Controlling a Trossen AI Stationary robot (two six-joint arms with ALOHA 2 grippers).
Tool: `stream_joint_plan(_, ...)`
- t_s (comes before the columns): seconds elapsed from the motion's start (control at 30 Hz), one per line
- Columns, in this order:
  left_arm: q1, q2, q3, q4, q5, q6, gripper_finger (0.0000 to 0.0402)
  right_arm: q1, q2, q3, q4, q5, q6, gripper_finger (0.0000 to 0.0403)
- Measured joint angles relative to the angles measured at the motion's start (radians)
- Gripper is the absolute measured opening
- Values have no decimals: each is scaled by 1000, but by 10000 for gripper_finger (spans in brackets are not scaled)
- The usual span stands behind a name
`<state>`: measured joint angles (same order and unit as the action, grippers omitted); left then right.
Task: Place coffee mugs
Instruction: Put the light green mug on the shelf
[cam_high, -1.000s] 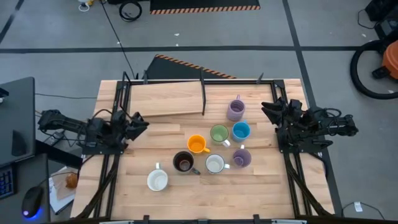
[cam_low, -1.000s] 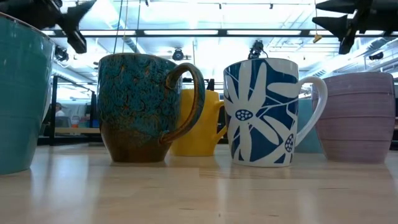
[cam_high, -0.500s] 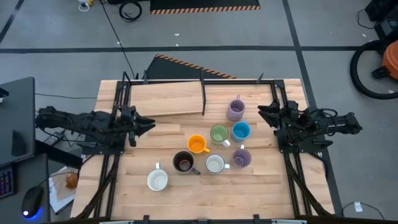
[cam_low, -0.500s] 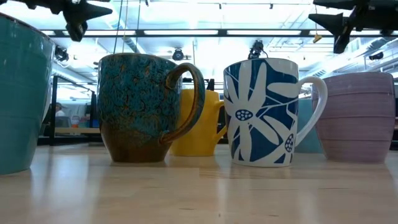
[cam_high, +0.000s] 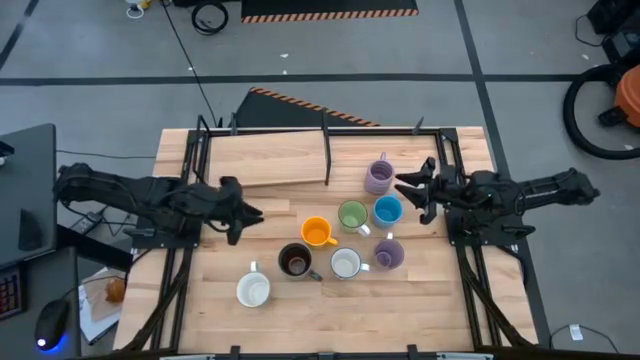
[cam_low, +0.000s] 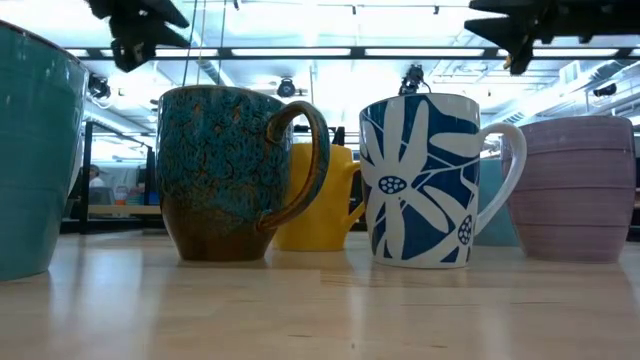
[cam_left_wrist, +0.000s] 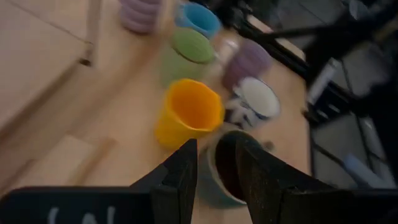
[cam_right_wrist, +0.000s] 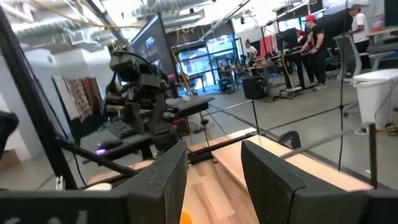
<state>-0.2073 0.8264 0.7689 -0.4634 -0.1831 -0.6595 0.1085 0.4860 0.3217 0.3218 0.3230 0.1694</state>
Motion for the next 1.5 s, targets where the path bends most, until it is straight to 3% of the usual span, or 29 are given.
stream_joint_plan(0.2,-10,125,107,-135,223,1,117,0,81,14,-2,-61,-22,158)
stream_joint_plan(0.4,-100,242,206,-241,348,-180,117,9,162,14,3,-95,-15,158)
stream_joint_plan(0.53,-196,315,284,-267,327,-284,116,31,218,14,80,-84,-92,158)
stream_joint_plan(0.77,-341,436,440,-308,202,-479,116,47,298,15,181,-84,-193,158)
stream_joint_plan(1.03,-480,580,517,-320,172,-721,116,47,347,15,308,-82,-349,158)
stream_joint_plan(1.2,-520,699,586,-343,155,-743,116,37,348,15,321,-81,-398,158)
stream_joint_plan(1.5,-544,941,863,-648,106,-616,116,13,348,15,328,-81,-408,158)
